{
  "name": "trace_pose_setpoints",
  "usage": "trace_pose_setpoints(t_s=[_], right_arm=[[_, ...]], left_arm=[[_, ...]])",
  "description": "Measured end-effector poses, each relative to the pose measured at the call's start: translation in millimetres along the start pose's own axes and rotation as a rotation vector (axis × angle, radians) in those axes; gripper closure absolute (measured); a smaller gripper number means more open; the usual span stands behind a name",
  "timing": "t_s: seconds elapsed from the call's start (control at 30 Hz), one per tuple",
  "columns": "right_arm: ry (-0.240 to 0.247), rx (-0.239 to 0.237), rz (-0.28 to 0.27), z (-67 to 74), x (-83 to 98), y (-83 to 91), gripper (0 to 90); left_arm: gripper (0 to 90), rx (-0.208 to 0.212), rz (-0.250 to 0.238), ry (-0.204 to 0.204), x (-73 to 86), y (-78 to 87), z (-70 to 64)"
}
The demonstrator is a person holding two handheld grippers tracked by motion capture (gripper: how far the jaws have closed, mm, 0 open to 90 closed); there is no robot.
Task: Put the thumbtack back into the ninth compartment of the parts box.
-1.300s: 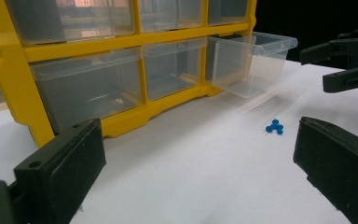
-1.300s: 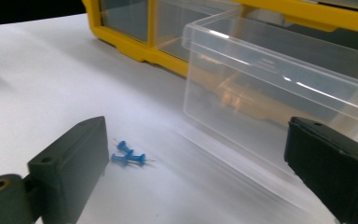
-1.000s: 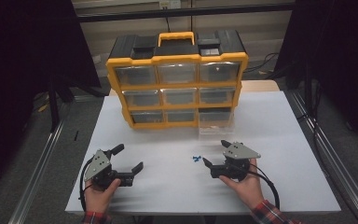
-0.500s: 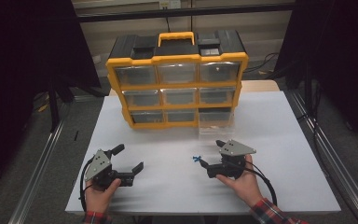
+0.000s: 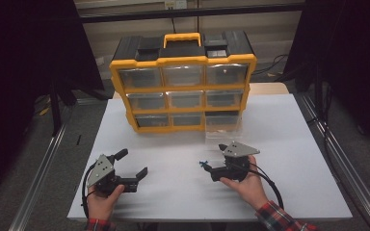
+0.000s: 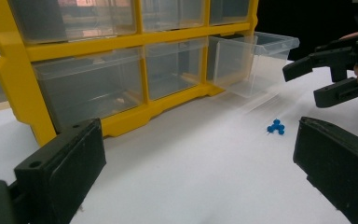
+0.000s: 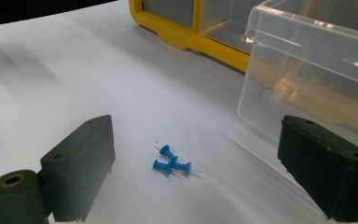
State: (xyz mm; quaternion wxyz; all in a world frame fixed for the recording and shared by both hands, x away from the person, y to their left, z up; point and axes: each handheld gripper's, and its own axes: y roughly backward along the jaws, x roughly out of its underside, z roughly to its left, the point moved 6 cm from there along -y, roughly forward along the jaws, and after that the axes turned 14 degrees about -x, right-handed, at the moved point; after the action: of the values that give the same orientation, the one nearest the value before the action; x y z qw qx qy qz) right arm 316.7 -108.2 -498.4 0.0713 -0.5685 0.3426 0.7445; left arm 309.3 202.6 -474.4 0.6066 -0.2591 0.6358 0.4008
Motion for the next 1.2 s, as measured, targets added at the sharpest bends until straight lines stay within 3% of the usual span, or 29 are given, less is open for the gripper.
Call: trace_pose_setpoints(t_s=[0.1, 0.17, 0.2, 0.27, 0.67, 0.73, 0.8, 1.03, 1.07, 1.1, 1.2], right_arm=[[-0.005, 0.0, 0.014, -1.2, 1.5, -0.8, 11.8], [-0.006, -0.006, 0.018, -2.3, 1.4, -1.2, 14.0], [-0.007, -0.007, 0.021, -2.6, 1.4, -1.2, 15.3], [-0.002, -0.018, 0.026, -2.9, 1.0, -1.9, 19.3], [-0.023, -0.053, 0.048, -5.2, -0.2, -5.9, 45.2], [-0.027, -0.065, 0.062, -5.6, -0.5, -6.5, 51.3], [-0.049, -0.09, 0.113, -4.4, 0.4, -8.8, 53.2], [-0.014, -0.109, 0.187, -7.9, 0.1, -18.8, 58.3], [-0.017, -0.11, 0.198, -8.4, 0.7, -20.2, 58.3], [-0.016, -0.111, 0.205, -8.8, 1.3, -21.3, 58.1], [-0.015, -0.114, 0.221, -9.9, 3.1, -24.3, 58.7]], left_arm=[[2.1, -0.001, 0.01, -0.02, 0.5, -0.8, 0.9], [2.1, -0.002, 0.002, -0.005, -0.1, -1.5, 0.6], [2.1, -0.006, -0.011, 0.033, -1.1, -2.3, -1.6], [2.1, -0.005, -0.002, 0.007, -0.2, -1.3, 0.2], [2.1, -0.007, 0.0, 0.004, 0.2, -1.0, 0.0], [2.1, -0.006, 0.0, 0.006, 0.2, -1.2, -0.1], [2.1, -0.006, 0.002, 0.007, 0.5, -1.2, 0.3], [2.1, -0.007, 0.0, 0.005, 0.4, -0.7, 0.9], [2.1, -0.005, 0.008, -0.015, 1.1, 0.0, 2.1], [2.1, -0.007, -0.004, 0.015, 0.1, -0.9, 0.3], [2.1, -0.013, -0.004, 0.014, 0.1, -0.3, 1.0]])
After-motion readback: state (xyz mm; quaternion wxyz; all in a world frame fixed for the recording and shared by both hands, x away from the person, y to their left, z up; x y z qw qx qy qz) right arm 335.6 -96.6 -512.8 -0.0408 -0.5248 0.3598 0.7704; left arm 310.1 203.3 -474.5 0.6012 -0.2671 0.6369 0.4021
